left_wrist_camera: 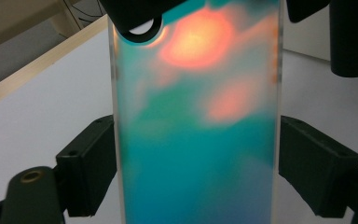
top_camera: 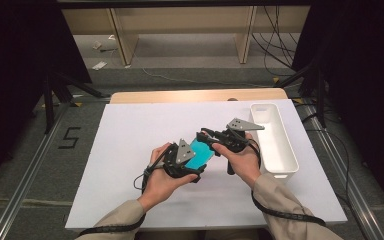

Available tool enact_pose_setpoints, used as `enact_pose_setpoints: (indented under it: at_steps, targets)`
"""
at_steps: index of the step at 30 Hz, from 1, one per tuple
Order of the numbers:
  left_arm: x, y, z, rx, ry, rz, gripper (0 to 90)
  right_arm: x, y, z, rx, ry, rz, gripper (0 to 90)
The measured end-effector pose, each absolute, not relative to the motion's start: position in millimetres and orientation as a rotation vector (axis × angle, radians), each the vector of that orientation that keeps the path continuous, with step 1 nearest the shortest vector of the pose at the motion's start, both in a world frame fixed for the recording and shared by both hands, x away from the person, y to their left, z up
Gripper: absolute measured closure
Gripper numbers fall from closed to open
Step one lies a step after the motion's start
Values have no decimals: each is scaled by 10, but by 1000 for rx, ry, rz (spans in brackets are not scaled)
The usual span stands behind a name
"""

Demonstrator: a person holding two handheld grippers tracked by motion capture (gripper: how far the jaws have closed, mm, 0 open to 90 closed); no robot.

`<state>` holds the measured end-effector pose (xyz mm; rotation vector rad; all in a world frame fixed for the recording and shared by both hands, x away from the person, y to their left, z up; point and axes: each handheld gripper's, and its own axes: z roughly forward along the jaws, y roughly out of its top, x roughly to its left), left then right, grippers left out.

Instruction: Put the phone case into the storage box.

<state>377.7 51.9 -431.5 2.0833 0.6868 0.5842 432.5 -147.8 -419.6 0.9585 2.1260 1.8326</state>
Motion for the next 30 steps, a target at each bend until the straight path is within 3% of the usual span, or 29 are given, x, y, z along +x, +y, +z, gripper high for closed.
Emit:
enact_pose_setpoints:
  at_steps: [14,22,30]
  targets:
    - [3771,511,-4322,2112,641,639,187,4267,-1449,-4115,993,2141,1945,802]
    - [3815,620,-4294,2057,659,575,130,4239,-1463,-3991,859,2184,1858,803]
    - [3822,707,-4270,2021,625,536,142,4268,-1586,-3877,751,2236,1804,802]
